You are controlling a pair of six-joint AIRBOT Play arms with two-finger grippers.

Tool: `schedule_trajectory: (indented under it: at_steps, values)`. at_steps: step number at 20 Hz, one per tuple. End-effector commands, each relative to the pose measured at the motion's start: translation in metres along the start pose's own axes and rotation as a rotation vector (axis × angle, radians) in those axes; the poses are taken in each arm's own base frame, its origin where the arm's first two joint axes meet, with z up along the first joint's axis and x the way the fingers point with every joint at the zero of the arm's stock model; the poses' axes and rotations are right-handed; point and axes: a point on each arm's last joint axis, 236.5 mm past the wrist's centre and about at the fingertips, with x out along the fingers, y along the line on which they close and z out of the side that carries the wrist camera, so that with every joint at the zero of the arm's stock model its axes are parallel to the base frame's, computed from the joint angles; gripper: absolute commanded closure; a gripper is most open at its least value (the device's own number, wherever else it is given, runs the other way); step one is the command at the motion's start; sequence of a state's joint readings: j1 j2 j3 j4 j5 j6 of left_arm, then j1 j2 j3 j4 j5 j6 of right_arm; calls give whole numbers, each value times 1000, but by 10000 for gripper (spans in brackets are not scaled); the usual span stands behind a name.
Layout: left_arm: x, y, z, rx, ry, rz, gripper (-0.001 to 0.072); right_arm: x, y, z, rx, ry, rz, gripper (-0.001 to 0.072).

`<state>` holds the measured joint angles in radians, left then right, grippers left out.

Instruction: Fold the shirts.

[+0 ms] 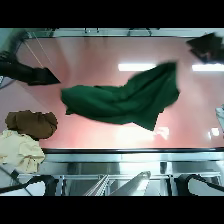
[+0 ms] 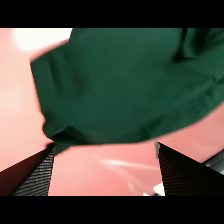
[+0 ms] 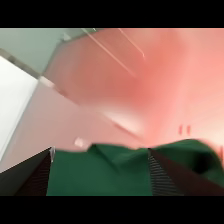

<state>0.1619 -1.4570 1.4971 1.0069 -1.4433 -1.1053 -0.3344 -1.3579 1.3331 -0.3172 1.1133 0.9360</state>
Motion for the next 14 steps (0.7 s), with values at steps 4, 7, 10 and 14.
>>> schedule_trajectory:
  at_steps: [4, 7, 10, 14]
  values:
    - [63, 81, -65, -241, 356, -9, 7, 9, -92, -69, 186, 249, -94, 79]
    - [82, 58, -98, -336, 455, -170, 8, -20, -106, -148, 309, 538, -173, 82]
    - [103, 37, -129, -387, 527, -255, 8, -43, -111, -231, 459, 728, -208, 280]
    - [131, 31, -151, -408, 553, -233, 8, -38, -123, -302, 538, 758, -253, 278]
